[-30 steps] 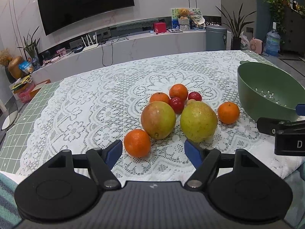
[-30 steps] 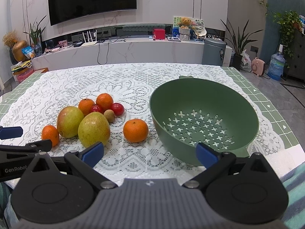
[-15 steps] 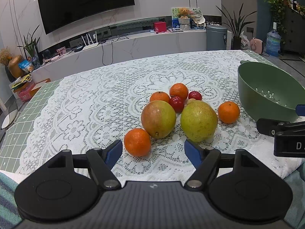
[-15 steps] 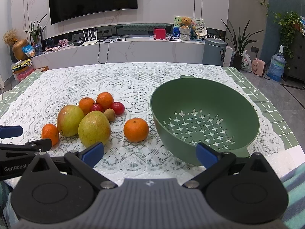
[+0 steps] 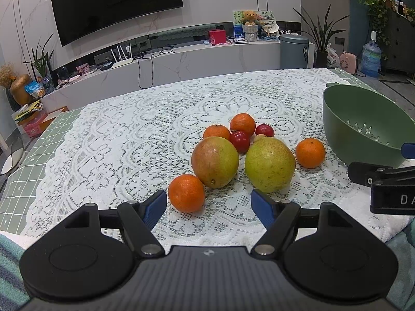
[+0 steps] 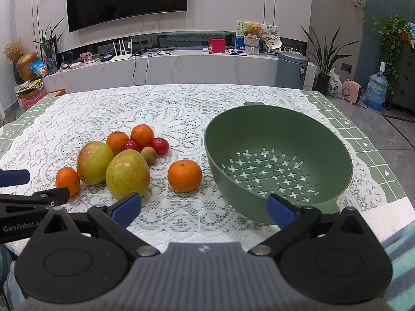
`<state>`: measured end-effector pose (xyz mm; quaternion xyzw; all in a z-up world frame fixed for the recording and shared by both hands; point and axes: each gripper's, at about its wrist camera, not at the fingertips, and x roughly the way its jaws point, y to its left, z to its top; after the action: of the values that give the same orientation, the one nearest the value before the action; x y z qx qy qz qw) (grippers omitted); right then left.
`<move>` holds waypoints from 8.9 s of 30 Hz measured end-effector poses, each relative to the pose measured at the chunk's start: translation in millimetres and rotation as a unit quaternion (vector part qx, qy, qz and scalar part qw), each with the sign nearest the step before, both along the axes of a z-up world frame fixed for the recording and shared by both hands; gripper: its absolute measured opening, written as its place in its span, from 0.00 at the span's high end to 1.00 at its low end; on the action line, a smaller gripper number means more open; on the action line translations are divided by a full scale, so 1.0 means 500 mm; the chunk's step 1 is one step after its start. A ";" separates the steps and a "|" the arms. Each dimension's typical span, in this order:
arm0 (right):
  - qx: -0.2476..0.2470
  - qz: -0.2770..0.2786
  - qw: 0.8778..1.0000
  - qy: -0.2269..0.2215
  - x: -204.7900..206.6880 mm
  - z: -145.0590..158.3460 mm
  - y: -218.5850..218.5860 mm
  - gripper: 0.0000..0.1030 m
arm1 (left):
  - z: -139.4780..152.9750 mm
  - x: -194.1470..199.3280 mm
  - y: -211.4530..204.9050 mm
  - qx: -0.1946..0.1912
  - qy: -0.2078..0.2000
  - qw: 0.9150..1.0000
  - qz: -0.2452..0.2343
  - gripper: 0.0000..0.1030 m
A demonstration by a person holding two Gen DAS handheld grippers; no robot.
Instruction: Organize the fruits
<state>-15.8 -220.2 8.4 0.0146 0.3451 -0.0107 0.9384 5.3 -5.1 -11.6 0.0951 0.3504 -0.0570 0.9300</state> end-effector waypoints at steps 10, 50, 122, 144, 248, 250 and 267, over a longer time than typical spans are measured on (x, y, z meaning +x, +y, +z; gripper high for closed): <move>-0.005 0.001 1.000 0.003 0.001 -0.005 0.002 0.04 | -0.001 0.000 -0.001 -0.001 0.001 1.000 0.001 0.16; -0.022 0.168 0.985 -0.034 0.087 -0.049 0.130 0.25 | -0.034 0.105 0.070 -0.061 0.060 0.996 0.024 0.27; -0.013 0.134 0.990 -0.042 0.055 0.049 -0.010 0.38 | 0.102 0.076 -0.026 -0.134 0.044 0.986 -0.085 0.52; -0.062 0.106 0.987 0.099 0.175 0.022 -0.231 0.38 | 0.066 0.228 -0.372 -0.045 0.170 0.946 -0.270 0.52; 0.017 0.065 0.991 -0.116 0.055 0.029 0.048 0.13 | 0.063 0.103 0.067 -0.156 0.000 0.987 -0.027 0.26; 0.008 0.076 0.991 -0.111 0.059 0.018 0.066 0.18 | 0.050 0.101 0.070 -0.145 0.003 0.989 -0.028 0.29; -0.170 0.091 0.981 -0.033 0.106 -0.111 0.143 0.51 | -0.031 0.120 0.034 -0.083 0.018 0.995 -0.046 0.35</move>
<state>37.4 -148.8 -47.0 -0.1767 0.3064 0.0169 0.9352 65.6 11.7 -27.2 0.0321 0.3564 -0.1305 0.9246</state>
